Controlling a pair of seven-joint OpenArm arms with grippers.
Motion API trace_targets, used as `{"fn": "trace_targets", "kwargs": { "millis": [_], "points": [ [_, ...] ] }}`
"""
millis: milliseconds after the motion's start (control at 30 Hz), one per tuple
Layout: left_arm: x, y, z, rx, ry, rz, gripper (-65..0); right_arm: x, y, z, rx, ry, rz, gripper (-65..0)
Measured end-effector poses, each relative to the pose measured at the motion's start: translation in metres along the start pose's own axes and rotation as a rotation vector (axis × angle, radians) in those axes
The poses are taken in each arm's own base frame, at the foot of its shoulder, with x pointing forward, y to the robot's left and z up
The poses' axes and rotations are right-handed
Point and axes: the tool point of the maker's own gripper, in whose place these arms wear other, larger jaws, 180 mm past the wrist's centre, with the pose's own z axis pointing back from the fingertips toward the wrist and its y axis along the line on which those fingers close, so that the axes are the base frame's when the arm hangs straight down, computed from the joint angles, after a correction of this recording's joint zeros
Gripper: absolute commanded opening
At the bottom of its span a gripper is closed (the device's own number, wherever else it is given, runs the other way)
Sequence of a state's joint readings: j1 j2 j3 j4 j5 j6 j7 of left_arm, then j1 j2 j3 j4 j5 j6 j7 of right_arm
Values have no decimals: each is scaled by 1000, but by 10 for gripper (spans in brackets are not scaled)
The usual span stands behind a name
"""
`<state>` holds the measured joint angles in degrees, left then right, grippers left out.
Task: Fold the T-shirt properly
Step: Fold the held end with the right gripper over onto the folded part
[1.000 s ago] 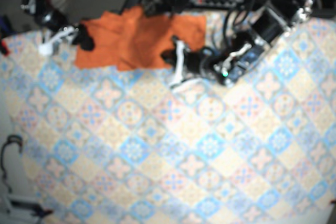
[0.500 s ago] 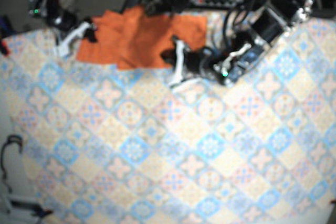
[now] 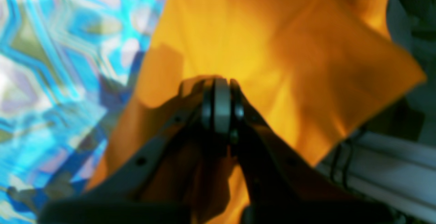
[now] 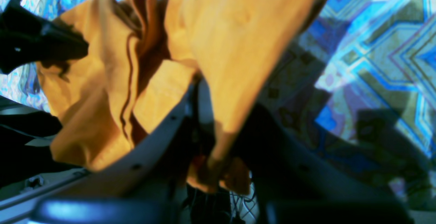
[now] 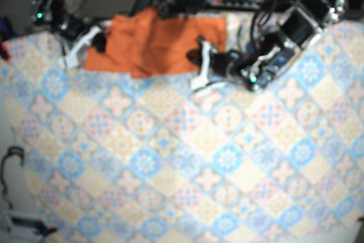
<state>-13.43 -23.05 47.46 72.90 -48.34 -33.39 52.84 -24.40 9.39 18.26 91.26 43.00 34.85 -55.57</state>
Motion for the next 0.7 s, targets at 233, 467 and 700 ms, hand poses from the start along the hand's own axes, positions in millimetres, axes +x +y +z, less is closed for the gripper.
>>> {"fn": "trace_targets", "kwargs": {
  "millis": [233,467,700],
  "points": [
    [-18,-4,27,27,51,-73,-650,5,0,-1,-1,-9,5,-650],
    [-29,-8,22,12,88,-54,-650,9,0,-2,0,-17,8,-650],
    [-36,-4,-1,-1,116,-10,-650,9,1,-3,3,-16,9,-650]
  ]
}}
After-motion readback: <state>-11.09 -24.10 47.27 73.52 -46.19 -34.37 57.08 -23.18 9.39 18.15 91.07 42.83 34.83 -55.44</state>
